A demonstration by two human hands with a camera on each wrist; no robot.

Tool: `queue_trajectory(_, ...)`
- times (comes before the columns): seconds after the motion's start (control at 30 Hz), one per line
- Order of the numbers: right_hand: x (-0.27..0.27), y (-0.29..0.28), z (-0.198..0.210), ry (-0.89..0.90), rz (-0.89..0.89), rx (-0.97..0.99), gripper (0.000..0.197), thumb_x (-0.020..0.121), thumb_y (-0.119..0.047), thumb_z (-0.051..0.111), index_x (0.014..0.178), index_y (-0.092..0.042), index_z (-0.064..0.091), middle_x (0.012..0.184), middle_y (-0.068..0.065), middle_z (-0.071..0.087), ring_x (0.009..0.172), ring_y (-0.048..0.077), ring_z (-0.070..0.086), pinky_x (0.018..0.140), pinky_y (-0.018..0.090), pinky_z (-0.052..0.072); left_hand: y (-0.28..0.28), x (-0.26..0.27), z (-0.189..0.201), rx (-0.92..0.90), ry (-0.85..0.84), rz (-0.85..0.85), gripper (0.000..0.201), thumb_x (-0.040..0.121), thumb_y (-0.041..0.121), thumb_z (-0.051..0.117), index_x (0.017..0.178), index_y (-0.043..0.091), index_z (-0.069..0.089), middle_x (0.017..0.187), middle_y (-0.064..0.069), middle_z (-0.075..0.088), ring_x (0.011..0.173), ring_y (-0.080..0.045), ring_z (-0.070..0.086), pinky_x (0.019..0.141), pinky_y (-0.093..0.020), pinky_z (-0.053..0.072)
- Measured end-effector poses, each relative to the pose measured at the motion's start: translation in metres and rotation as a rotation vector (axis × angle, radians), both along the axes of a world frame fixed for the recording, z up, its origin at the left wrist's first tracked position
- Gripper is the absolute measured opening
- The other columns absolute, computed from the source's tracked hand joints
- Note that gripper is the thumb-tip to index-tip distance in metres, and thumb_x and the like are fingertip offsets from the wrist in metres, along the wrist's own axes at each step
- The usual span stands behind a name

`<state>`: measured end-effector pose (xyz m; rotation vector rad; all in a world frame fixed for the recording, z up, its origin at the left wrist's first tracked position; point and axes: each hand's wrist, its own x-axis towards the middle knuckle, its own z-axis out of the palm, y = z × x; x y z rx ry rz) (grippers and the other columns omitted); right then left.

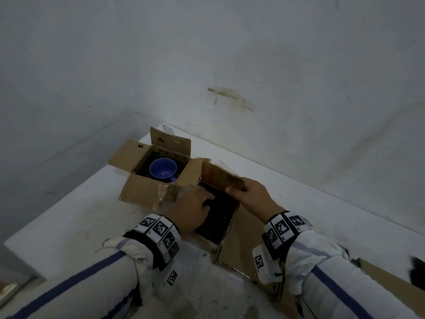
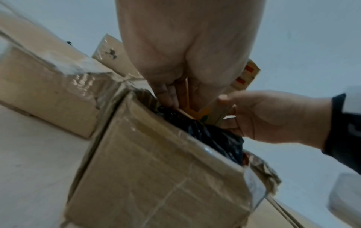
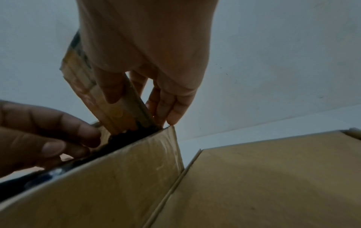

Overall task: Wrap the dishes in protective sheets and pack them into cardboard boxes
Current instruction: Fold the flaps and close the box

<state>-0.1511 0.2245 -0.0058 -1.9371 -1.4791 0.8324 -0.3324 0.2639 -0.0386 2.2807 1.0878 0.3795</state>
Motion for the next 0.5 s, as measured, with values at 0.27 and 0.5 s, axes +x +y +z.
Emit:
queue_trajectory(0.27,-0.009,-0.02,-0.02,-0.376,0.256,-0.01,0.041,0.088,-0.021,0.06,0.129,-0.019,0.054,0.118,0.005,0.051,0.106,0.02,0.053,0.081,0.017,0.035,-0.008,-0.031,0.007,-0.303,-0.191,0.255,0.019,0.096,0.015,0.044,0.096,0.014,0.062,0.09,-0.005,0.065,0.083,-0.022,0.062,0.077,-0.035,0.051)
queue_trajectory(0.5,-0.015,-0.032,-0.023,-0.538,0.364,-0.026,0.046,0.09,-0.017,0.052,0.135,-0.016,0.045,0.131,0.009,0.045,0.113,0.026,0.049,0.093,0.031,0.044,-0.031,-0.029,0.021,-0.765,-0.693,0.583,0.026,0.098,0.015,0.038,0.082,0.008,0.057,0.062,-0.009,0.062,0.052,-0.022,0.059,0.046,-0.025,0.046)
